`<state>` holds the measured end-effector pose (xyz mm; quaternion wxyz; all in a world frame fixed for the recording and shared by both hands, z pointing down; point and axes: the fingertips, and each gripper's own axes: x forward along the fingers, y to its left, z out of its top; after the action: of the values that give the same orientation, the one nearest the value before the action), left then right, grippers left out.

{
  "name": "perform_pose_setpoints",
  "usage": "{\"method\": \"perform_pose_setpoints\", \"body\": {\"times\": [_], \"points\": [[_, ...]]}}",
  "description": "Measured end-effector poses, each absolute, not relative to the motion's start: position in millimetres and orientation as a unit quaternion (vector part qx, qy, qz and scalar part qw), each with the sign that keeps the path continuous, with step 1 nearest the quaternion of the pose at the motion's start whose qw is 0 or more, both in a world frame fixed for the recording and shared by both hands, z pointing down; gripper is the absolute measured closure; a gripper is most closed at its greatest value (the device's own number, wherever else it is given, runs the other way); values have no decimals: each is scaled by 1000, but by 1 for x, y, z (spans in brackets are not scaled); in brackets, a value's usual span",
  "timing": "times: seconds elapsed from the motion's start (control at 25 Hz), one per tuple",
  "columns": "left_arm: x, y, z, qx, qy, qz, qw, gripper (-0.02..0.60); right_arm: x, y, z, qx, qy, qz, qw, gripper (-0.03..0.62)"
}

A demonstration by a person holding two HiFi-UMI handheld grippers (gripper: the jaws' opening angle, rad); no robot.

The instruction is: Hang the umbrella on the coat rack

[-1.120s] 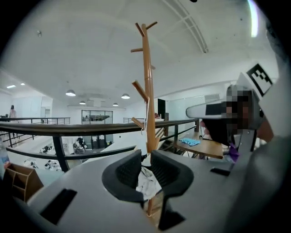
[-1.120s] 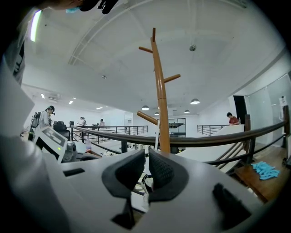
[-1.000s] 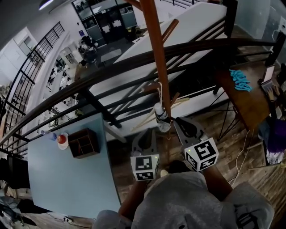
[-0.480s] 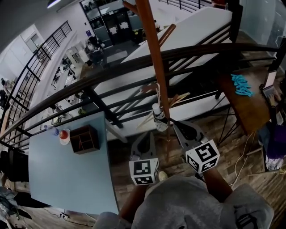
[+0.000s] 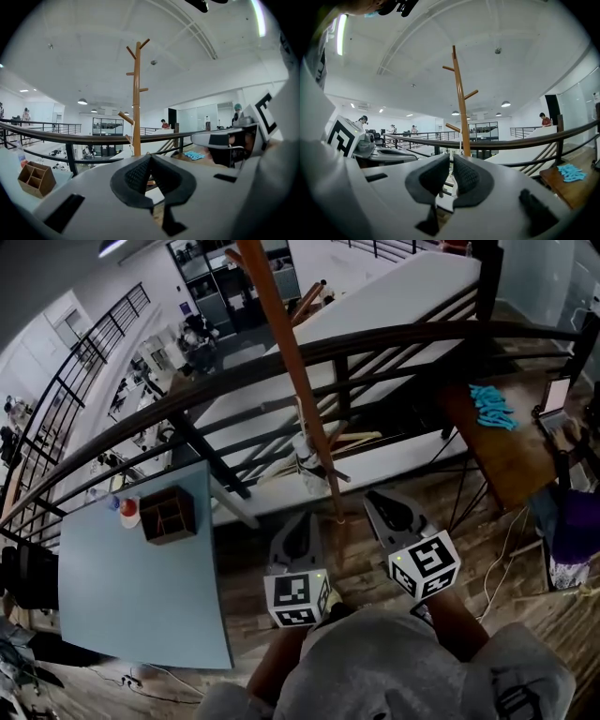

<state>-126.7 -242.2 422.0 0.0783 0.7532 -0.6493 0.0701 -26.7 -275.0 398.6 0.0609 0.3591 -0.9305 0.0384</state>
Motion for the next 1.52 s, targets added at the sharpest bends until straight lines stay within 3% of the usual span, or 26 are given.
{"method": "perform_pose_setpoints", "body": {"times": [0.72,1.52], "points": [[-58,-113,421,727,-679,84,62,566,65,-160,404,351,-934,32,50,554],[-56,-48,395,715,-692,90,39,566,112,-113,400,379,-923,35,63,554]]}}
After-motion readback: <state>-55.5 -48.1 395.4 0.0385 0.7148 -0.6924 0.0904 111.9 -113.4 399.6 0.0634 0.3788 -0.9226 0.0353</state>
